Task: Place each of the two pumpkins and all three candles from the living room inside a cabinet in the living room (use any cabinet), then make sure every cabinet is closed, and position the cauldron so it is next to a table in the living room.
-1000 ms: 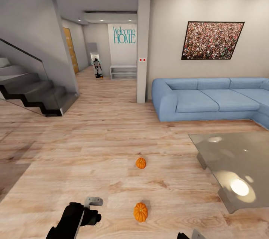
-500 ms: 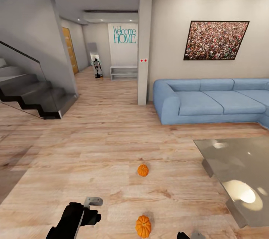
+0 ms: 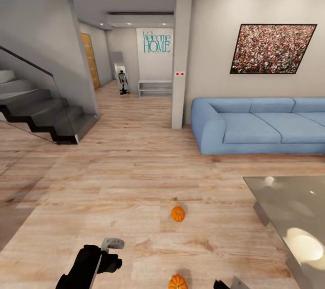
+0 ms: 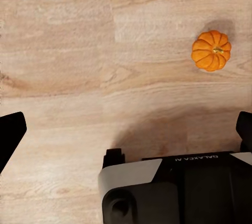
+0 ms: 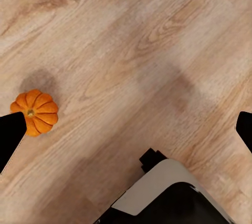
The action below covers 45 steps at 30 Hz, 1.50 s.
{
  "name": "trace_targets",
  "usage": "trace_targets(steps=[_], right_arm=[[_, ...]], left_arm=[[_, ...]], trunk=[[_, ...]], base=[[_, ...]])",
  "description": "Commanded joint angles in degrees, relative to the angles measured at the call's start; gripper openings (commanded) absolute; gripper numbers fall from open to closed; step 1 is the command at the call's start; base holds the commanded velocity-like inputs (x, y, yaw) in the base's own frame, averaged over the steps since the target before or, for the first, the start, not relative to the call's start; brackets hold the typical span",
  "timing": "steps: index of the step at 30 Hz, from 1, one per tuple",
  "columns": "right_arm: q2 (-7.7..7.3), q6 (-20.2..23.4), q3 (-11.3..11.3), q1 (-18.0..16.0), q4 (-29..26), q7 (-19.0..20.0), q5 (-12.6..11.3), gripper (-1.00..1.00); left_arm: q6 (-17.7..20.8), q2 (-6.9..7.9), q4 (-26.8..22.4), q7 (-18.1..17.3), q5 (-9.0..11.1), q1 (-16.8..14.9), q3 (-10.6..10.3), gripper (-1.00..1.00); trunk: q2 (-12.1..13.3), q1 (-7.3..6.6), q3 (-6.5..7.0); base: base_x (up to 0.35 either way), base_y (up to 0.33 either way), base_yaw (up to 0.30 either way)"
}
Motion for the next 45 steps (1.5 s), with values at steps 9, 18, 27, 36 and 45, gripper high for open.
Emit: trace_targets(steps=[9,18,27,36,45], right_arm=[[-0.02,0.0,0.0,0.0,0.0,-0.01,0.01,1.0],[0.1,0.0,0.0,0.0,-0.09,0.0,0.03,1.0],[-0.01,0.0,0.0,0.0,-0.09,0.0,-0.04,1.0],[-0.15,0.01,0.0,0.0,-0.01,-0.03,-0.04,1.0],[-0.29,-0.11,0.0,0.02,0.03,-0.01,-0.02,1.0]], left_arm=[[-0.02,0.05,0.0,0.01,0.0,0.02,0.06,1.0],[-0.04,-0.01,0.0,0.05,0.0,0.02,-0.02,1.0],[-0.09,-0.02,0.0,0.04,0.0,0.01,-0.02,1.0],[-0.25,-0.02,0.0,0.05,0.0,0.0,-0.08,1.0],[-0.13,-0.02,0.0,0.04,0.0,0.0,-0.03,1.0]], trunk=[[0.0,0.0,0.0],[0.0,0.0,0.0],[0.0,0.0,0.0],[0.0,0.0,0.0],[0.0,0.0,0.0]], base=[[0.232,0.169,0.001],[0.243,0.193,0.087],[-0.002,0.127,0.064],[-0.058,0.052,0.001],[-0.003,0.083,0.0]])
